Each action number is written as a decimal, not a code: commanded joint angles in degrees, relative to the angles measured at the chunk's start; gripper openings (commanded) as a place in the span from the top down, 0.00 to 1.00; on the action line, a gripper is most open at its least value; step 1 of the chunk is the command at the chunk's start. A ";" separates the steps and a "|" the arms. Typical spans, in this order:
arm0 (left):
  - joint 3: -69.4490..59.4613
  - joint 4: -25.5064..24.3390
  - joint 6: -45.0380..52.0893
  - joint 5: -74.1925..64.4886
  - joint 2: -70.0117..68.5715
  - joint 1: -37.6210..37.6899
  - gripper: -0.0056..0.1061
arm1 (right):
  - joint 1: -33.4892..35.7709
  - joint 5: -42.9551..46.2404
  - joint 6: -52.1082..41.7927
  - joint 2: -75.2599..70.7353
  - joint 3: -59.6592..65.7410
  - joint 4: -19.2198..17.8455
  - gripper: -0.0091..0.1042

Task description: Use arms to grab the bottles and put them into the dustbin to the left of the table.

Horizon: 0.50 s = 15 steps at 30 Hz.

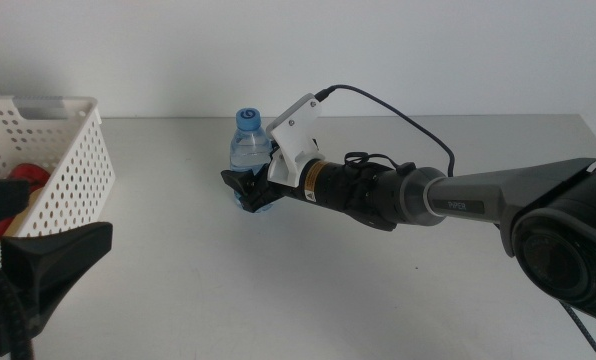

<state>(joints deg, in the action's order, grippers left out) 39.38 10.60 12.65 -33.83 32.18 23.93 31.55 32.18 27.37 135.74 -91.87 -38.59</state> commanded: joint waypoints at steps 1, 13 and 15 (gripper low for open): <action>1.40 1.03 -1.01 4.47 0.22 0.00 0.15 | 0.02 3.06 1.66 -5.20 -1.43 -0.22 0.29; 1.40 1.03 -0.82 4.48 0.22 0.00 0.15 | -0.43 -5.96 13.78 -12.96 4.80 -11.54 0.21; 1.40 1.03 -0.82 4.48 0.22 0.00 0.15 | -0.75 -5.90 13.89 -15.87 7.99 -12.59 0.24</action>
<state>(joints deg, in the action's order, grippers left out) 39.38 10.60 12.65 -33.82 32.18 23.93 31.55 23.68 41.03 126.38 -84.53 -50.65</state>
